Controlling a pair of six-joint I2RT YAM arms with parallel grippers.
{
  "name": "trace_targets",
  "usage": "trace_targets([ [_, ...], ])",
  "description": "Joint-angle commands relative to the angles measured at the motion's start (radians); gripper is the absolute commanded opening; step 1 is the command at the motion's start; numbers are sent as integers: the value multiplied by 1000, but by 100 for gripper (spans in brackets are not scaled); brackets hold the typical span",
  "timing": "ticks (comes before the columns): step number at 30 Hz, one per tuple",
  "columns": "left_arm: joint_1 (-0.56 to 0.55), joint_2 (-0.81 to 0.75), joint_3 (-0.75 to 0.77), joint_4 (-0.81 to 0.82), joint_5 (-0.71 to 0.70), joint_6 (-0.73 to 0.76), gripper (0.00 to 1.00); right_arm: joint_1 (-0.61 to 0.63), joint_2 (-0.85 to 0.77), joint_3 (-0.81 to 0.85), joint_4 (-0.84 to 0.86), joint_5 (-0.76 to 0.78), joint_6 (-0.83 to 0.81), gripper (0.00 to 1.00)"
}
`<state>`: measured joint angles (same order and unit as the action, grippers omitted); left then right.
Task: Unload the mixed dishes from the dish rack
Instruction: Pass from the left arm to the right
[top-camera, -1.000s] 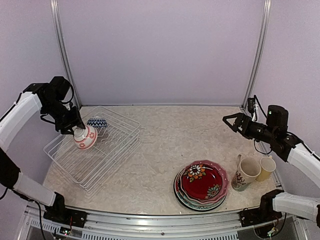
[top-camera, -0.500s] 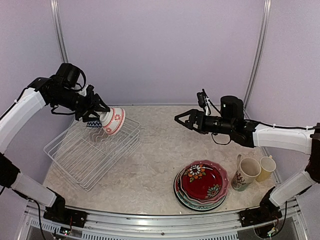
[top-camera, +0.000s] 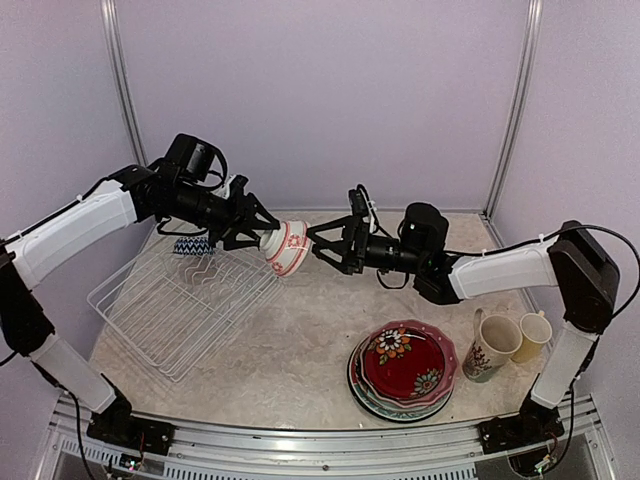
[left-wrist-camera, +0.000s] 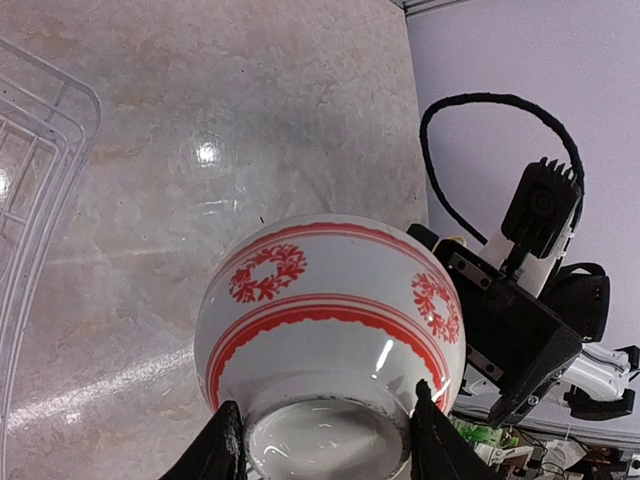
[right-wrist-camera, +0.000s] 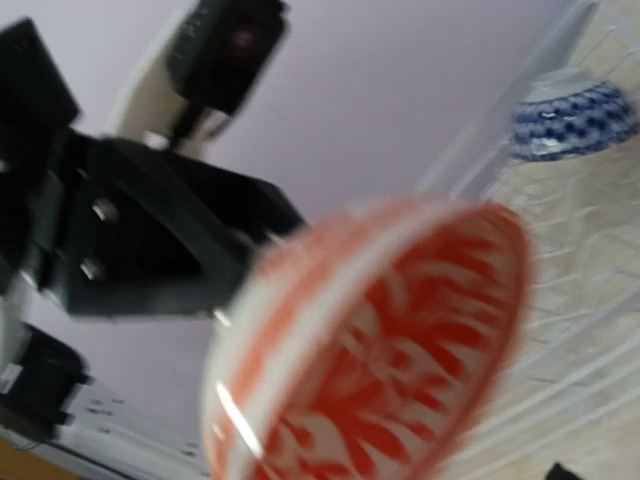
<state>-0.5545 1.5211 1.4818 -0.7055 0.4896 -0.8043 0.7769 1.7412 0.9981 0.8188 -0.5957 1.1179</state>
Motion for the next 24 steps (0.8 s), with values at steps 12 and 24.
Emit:
trace_targets([
  [12,-61,10,-93,252,23,-35,20,22,76,-38,375,-24,236,40],
  [24,-67,7,-94,228,40,-13,23,20,85,-35,374,-46,193,0],
])
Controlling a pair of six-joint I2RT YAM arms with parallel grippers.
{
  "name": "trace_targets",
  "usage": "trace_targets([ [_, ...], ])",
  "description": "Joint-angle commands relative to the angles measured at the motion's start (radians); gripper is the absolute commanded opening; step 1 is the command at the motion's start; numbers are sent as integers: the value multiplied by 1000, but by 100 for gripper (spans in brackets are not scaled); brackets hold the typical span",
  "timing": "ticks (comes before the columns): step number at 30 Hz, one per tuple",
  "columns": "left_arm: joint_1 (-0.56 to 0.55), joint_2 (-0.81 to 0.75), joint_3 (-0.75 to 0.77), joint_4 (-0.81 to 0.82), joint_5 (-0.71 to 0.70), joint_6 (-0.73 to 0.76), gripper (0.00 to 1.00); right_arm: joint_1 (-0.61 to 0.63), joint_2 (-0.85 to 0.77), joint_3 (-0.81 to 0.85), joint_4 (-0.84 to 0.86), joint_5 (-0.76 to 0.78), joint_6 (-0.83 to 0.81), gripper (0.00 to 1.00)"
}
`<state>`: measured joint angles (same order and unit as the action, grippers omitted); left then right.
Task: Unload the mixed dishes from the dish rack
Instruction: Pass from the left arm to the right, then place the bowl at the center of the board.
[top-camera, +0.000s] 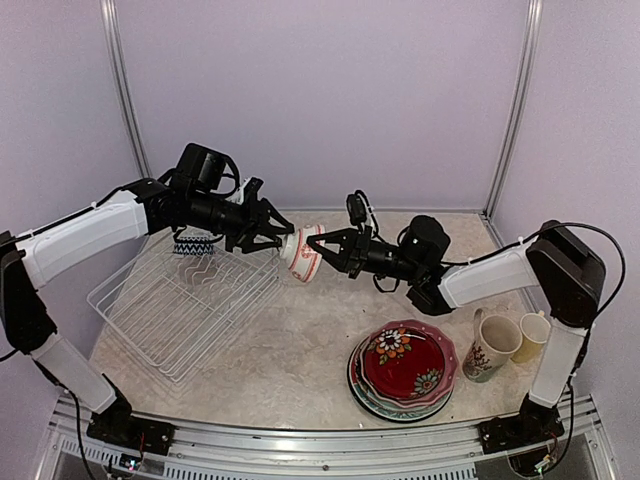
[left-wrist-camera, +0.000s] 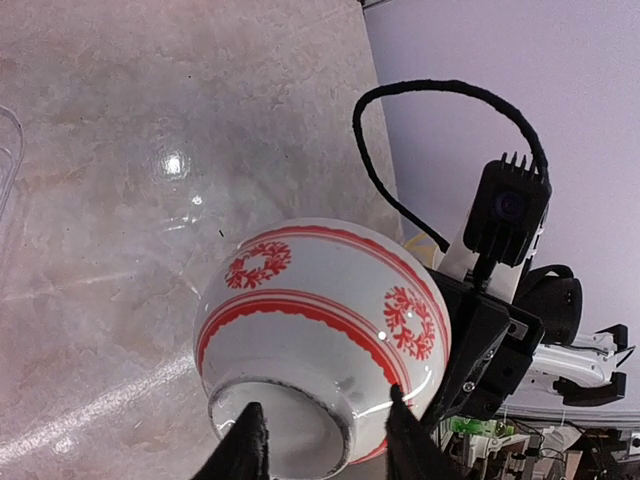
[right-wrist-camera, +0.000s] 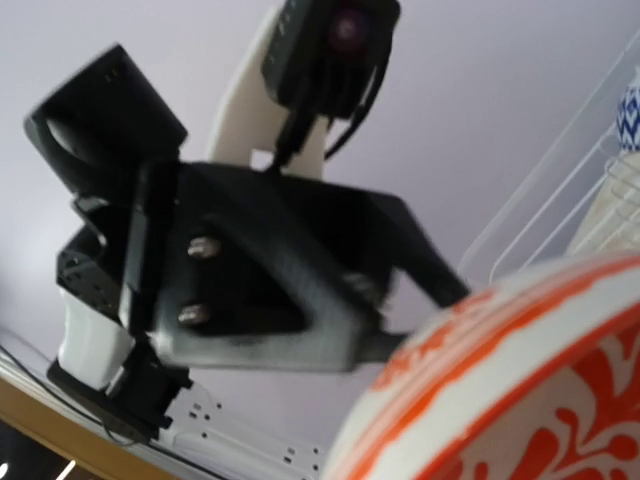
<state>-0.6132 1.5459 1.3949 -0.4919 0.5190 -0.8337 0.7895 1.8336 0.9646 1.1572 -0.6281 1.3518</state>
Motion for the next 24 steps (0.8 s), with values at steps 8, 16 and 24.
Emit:
trace_targets([
  [8,7,-90,-17,-86,-100,97,78,-3,-111,-9,-274,25,-265,0],
  [16,67,-192,-20,-175,-181,168,95,-11,-316,41,-894,259,-689,0],
  [24,141,-242,-59,-197,-199,194,96,-10,-454,119,-1458,744,-998,0],
])
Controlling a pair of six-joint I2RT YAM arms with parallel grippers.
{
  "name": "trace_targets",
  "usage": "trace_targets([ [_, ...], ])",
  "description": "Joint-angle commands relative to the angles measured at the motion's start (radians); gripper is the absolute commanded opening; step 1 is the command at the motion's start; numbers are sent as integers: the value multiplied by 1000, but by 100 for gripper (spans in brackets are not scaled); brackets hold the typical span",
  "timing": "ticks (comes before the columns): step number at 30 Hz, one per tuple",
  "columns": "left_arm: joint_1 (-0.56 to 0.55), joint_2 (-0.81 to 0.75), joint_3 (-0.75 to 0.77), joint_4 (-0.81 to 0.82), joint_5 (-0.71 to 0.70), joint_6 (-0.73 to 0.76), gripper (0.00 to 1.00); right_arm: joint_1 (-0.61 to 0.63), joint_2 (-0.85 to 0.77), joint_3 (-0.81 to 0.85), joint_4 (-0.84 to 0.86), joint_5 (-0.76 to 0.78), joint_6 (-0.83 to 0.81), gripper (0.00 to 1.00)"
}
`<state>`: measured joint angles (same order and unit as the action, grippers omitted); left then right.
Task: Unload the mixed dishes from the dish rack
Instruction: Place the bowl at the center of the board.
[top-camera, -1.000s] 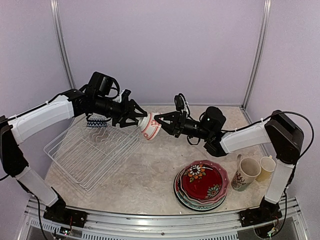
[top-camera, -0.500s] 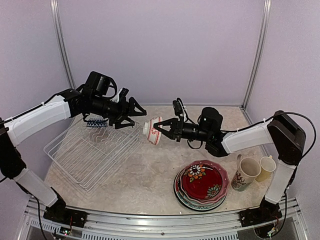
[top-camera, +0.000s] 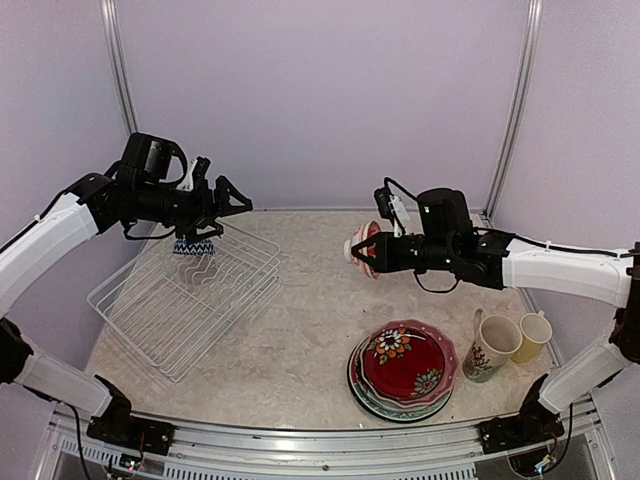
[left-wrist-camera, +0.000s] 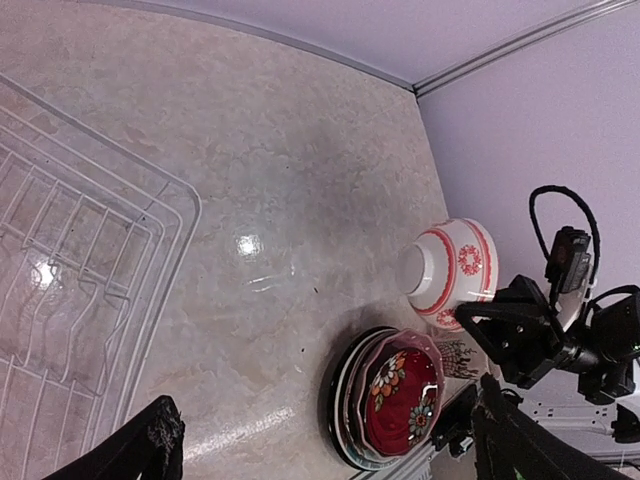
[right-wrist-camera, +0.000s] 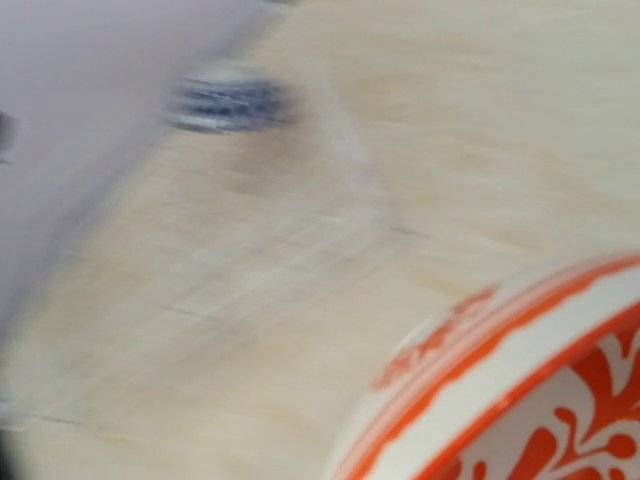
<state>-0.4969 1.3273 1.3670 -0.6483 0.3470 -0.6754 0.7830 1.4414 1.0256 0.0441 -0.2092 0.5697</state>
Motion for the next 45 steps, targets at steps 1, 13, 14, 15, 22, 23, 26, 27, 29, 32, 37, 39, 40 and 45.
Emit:
trace_targets([
  [1,27,-25,-36,-40,-28,37,96,-4,-66,66,-424,407,-235,0],
  [13,32,26,-34,-48,-14,50,96,-125,68,123,-774,605,-198,0],
  [14,32,25,-33,-53,-15,50,96,-149,80,122,-779,570,-192,0],
  [15,32,23,-33,-57,-16,50,96,-170,89,118,-779,543,-189,0],
  [22,32,-15,-74,-75,-40,45,97,-233,147,76,-764,475,-190,0],
  [23,32,-18,-76,-78,-45,44,97,-235,160,75,-765,478,-189,0],
  [26,32,-18,-78,-86,-49,42,97,-236,200,73,-761,483,-188,0],
  [27,32,-18,-77,-88,-51,41,97,-236,209,72,-757,480,-189,0],
  [29,31,-19,-74,-92,-52,41,97,-236,222,66,-749,469,-188,0],
  [32,31,-22,-72,-96,-60,40,97,-237,234,56,-745,464,-188,0],
  [37,32,-22,-74,-101,-74,38,97,-235,229,48,-742,470,-190,10],
  [39,32,-16,-72,-102,-80,36,97,-235,222,53,-744,469,-193,15],
  [40,32,-14,-72,-103,-85,34,98,-236,215,56,-746,467,-195,18],
  [45,35,-5,-73,-109,-109,28,98,-236,163,60,-738,457,-209,29],
])
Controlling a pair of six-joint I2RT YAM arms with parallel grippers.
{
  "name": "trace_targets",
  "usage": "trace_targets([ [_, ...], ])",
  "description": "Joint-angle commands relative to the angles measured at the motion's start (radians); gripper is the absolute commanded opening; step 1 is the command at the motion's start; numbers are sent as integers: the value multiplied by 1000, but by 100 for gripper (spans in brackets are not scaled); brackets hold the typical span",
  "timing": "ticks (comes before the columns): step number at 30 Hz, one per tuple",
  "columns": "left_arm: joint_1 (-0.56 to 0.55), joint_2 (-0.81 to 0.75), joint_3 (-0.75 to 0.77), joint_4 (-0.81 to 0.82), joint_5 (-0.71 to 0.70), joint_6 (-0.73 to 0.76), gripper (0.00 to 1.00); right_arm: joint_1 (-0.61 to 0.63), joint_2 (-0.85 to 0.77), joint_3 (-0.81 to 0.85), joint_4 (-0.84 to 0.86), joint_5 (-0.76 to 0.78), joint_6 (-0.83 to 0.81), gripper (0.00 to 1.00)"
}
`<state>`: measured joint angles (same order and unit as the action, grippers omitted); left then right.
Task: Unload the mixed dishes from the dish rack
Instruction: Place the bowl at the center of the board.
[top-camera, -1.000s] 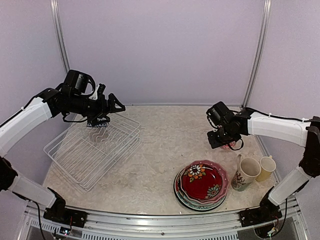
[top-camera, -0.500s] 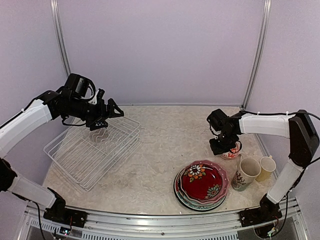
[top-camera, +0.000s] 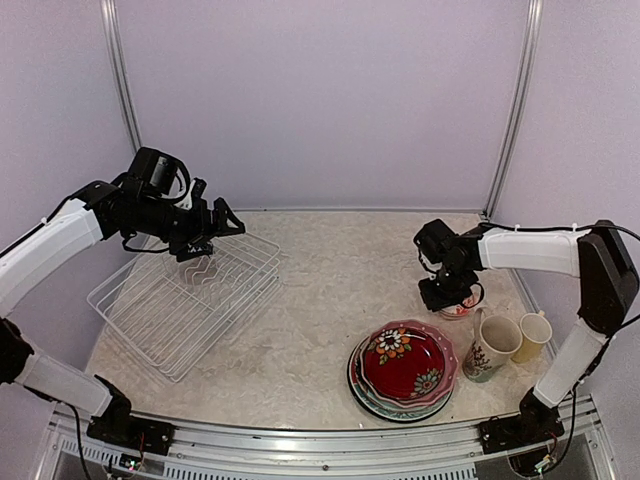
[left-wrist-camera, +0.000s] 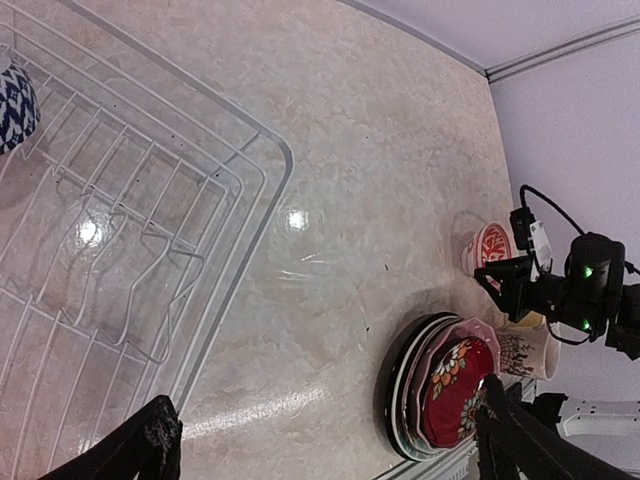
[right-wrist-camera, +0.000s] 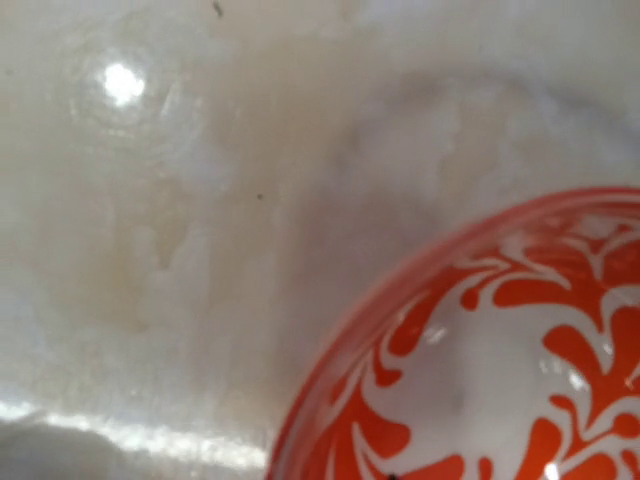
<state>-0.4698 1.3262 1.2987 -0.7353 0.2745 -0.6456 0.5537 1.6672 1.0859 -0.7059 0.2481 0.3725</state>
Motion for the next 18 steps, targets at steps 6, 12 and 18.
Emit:
trace_targets([
  [6,45,-6,-21,-20,-52,-42,98,-6,-143,-11,49,-36,-47,40],
  [12,164,-15,-44,-32,-80,-204,98,-7,-270,-78,158,-84,-88,51],
  [18,326,11,-76,9,-39,-413,98,-7,-397,-154,236,-90,-115,57],
])
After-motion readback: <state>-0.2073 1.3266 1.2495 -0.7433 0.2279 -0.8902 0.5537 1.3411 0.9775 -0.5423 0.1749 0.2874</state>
